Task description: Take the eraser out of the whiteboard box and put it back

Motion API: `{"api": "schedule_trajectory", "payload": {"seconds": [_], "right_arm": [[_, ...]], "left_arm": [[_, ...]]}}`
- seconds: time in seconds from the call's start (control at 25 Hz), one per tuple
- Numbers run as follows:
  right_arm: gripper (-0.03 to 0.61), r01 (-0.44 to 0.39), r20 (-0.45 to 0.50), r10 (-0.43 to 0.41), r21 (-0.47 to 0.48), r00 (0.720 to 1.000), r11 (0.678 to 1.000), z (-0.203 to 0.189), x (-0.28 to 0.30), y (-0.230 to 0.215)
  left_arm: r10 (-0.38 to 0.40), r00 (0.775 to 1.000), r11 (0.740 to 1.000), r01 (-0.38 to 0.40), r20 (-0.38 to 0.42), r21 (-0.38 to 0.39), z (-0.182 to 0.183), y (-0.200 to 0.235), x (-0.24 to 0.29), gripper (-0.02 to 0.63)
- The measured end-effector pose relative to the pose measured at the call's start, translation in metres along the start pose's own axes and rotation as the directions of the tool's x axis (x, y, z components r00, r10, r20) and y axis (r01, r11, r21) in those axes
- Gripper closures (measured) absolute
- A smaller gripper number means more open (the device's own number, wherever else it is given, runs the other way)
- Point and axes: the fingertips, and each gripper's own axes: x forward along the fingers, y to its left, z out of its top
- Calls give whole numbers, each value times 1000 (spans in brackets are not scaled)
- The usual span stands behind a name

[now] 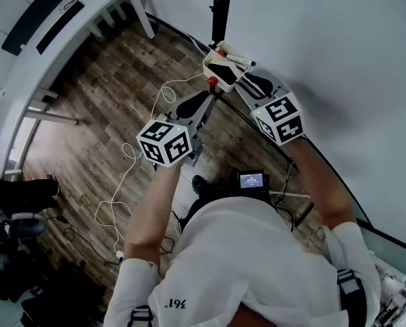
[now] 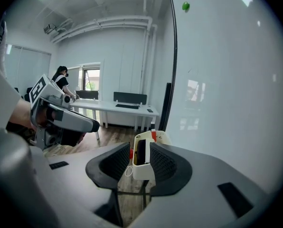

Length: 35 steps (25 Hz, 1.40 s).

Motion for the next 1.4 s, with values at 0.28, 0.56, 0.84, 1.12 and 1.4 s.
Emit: {"api": "schedule_trajectory", "payload": {"seconds": [0.28,0.56,0.84,1.12,1.4], "right_arm": [[422,4,-46,-5,-27,999,1000,-8,19,-5],[386,24,-89,-26,-32,996,999,-13,42,-9],[371,35,-124,-35,-2,992,999,-18,59,-12],[370,32,-135,-30,12,990,999,-21,71,-13],[371,53,-146,-52,-3,988,999,-20,79,-13]], "left_arm": [[12,999,1000,-13,-33,-10,-9,13,12,558],[28,997,1000,-29,-78,-10,-23,28,23,545],[30,992,999,-31,-123,-9,-36,36,28,512],[36,989,999,-39,-145,-14,-43,46,33,512],[34,987,999,-39,-156,-27,-45,49,36,512]]}}
